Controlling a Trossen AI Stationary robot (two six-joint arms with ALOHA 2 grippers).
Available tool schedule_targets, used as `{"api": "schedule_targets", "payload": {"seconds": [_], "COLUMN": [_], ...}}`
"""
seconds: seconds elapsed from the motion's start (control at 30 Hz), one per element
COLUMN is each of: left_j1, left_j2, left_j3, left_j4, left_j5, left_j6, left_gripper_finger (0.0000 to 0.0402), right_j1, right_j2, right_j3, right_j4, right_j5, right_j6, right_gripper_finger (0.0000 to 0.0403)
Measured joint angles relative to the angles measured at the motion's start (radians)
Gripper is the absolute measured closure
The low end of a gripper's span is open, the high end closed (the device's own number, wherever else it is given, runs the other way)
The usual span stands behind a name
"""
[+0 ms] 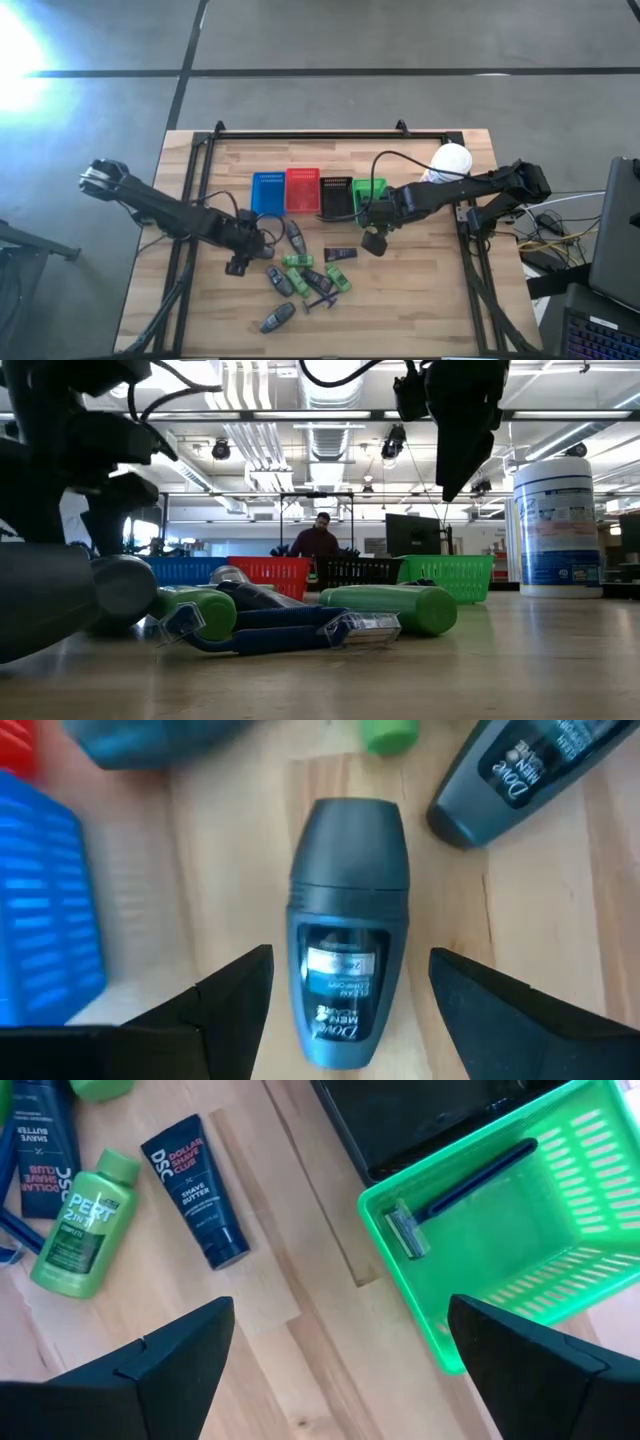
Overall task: Pick & Place Travel size toiletries
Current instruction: Put the gray deodorant into the blue bin
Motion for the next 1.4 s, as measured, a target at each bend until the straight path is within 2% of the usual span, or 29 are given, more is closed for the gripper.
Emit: {"api": "schedule_targets", "payload": {"seconds": [0.37, 0.47, 0.57, 0.63, 0.73, 0.9, 1.0, 1.1, 1.2, 1.3, 1.4], "left_j1": [0.005, 0.005, 0.005, 0.005, 0.005, 0.019, 0.081, 0.197, 0.329, 0.455, 0.556], "left_j2": [0.146, 0.165, 0.157, 0.134, 0.068, -0.105, -0.204, -0.257, -0.263, -0.242, -0.2], "left_j3": [-0.052, -0.043, -0.038, -0.038, -0.03, 0.025, 0.034, 0.014, -0.005, -0.001, 0.007], "left_j4": [0.161, 0.164, 0.162, 0.172, 0.122, 0.005, -0.004, 0.001, 0.056, 0.12, 0.152], "left_j5": [0.025, 0.03, 0.032, 0.019, 0.014, -0.055, -0.161, -0.232, -0.225, -0.17, -0.157], "left_j6": [-0.001, -0.006, -0.03, -0.07, -0.207, -0.633, -0.982, -1.223, -1.241, -1.158, -1.091], "left_gripper_finger": [0.0131, 0.015, 0.0186, 0.0191, 0.0191, 0.0191, 0.0191, 0.0191, 0.0191, 0.0191, 0.0191], "right_j1": [0.0, 0.0, 0.0, 0.0, -0.001, -0.007, -0.03, -0.06, -0.084, -0.099, -0.104], "right_j2": [0.0, 0.0, 0.0, 0.0, 0.0, 0.0, 0.0, 0.0, 0.0, 0.0, 0.0], "right_j3": [0.0, 0.0, 0.0, 0.003, 0.007, 0.019, 0.027, 0.028, 0.028, 0.028, 0.028], "right_j4": [-0.001, -0.002, -0.002, -0.001, -0.003, -0.004, -0.002, 0.004, 0.016, 0.02, 0.024], "right_j5": [0.002, 0.002, 0.002, 0.002, 0.002, 0.025, 0.026, 0.029, 0.039, 0.047, 0.048], "right_j6": [0.011, 0.016, 0.017, 0.022, 0.036, 0.068, 0.098, 0.125, 0.122, 0.109, 0.108], "right_gripper_finger": [0.0044, 0.005, 0.0058, 0.0064, 0.0073, 0.0078, 0.0078, 0.0078, 0.0078, 0.0078, 0.0078]}}
